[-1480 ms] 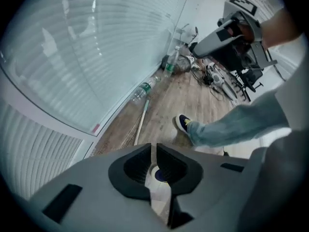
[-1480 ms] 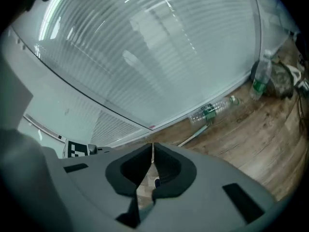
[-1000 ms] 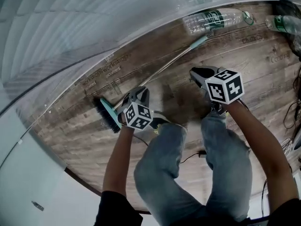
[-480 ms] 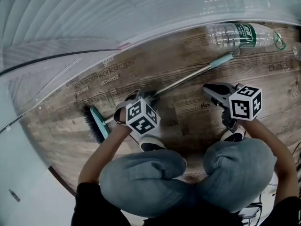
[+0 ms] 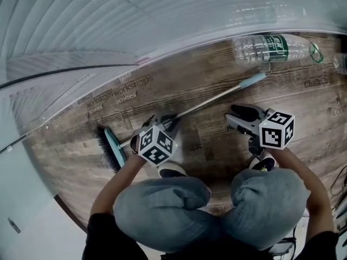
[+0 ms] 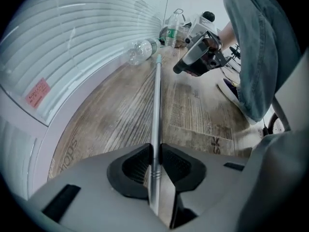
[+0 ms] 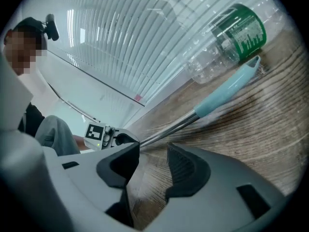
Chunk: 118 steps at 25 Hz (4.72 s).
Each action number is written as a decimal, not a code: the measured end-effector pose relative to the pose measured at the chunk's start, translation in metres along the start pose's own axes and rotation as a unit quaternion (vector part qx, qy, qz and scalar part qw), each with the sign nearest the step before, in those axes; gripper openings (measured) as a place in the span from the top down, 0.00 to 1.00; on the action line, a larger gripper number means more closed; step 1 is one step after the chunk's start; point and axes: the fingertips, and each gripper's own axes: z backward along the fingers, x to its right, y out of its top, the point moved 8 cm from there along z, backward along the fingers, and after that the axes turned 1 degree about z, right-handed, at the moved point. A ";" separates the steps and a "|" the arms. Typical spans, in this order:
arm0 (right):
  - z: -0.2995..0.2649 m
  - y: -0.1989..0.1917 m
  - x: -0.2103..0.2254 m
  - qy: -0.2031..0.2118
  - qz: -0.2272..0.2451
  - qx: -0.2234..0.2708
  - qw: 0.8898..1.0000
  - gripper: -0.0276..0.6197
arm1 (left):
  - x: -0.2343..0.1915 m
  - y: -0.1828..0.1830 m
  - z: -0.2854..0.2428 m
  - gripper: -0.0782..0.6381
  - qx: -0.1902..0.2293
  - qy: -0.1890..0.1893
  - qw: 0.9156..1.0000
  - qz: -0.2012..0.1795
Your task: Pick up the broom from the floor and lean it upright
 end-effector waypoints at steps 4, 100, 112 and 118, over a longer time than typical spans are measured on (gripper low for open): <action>0.009 0.015 -0.012 0.029 0.044 0.050 0.997 0.68 | 0.005 0.014 0.029 0.76 0.054 -0.009 0.999 -0.002; -0.006 0.291 -0.444 0.190 0.430 0.164 0.867 0.82 | -0.026 0.124 0.381 0.77 0.459 0.208 0.804 0.315; -0.001 0.285 -0.443 0.171 0.469 0.206 0.842 0.78 | -0.021 0.120 0.377 0.61 0.511 0.223 0.793 0.244; 0.010 0.284 -0.444 0.160 0.491 0.213 0.830 0.71 | -0.010 0.132 0.383 0.59 0.501 0.250 0.805 0.195</action>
